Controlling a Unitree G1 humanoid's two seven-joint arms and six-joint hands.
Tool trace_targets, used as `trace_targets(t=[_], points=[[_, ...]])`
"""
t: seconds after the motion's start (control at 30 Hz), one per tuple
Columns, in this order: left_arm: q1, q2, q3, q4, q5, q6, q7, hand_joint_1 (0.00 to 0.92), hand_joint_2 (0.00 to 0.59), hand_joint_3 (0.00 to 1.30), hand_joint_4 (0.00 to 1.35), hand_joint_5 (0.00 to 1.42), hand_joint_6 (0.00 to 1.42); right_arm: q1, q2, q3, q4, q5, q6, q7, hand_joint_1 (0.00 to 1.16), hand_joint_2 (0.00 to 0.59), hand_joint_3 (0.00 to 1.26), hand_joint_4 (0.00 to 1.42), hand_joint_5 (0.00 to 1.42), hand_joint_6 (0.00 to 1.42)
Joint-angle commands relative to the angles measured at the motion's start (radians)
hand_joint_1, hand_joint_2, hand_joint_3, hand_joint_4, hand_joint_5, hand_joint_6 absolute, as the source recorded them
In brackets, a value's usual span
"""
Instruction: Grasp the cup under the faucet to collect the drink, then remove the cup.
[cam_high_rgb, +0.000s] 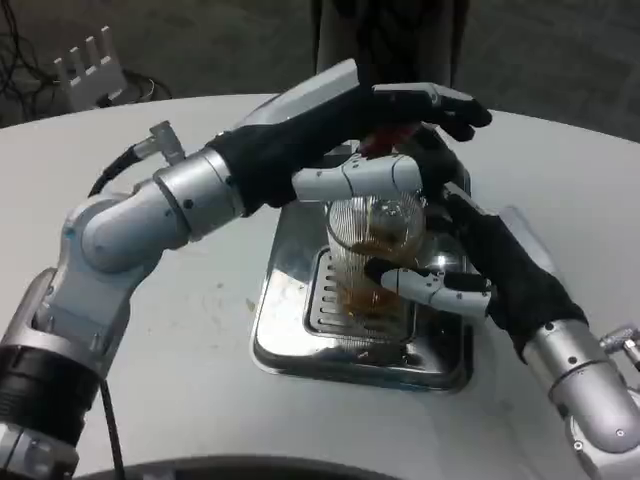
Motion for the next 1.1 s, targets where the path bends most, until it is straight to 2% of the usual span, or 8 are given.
trace_targets(t=[0.03, 0.4, 0.57, 1.1], points=[[0.013, 0.012, -0.021, 0.001, 0.029, 0.007, -0.035, 0.000, 0.117, 0.29, 0.28, 0.33, 0.35, -0.013, 0.012, 0.004, 0.028, 0.014, -0.029, -0.022, 0.74, 0.194, 0.09, 0.06, 0.14, 0.16], [0.003, 0.016, -0.023, 0.017, 0.033, 0.001, -0.041, 0.000, 0.117, 0.29, 0.28, 0.33, 0.35, -0.037, 0.047, 0.014, 0.100, 0.038, -0.066, -0.041, 0.75, 0.188, 0.07, 0.06, 0.14, 0.16], [-0.001, 0.017, -0.026, 0.022, 0.034, -0.001, -0.045, 0.000, 0.122, 0.29, 0.28, 0.33, 0.35, -0.053, 0.064, 0.021, 0.130, 0.030, -0.071, -0.073, 0.75, 0.186, 0.02, 0.05, 0.13, 0.14], [-0.011, 0.033, -0.025, 0.043, 0.036, -0.008, -0.060, 0.000, 0.127, 0.30, 0.28, 0.33, 0.35, -0.084, 0.119, 0.031, 0.236, 0.057, -0.124, -0.121, 0.76, 0.170, 0.01, 0.05, 0.12, 0.13]])
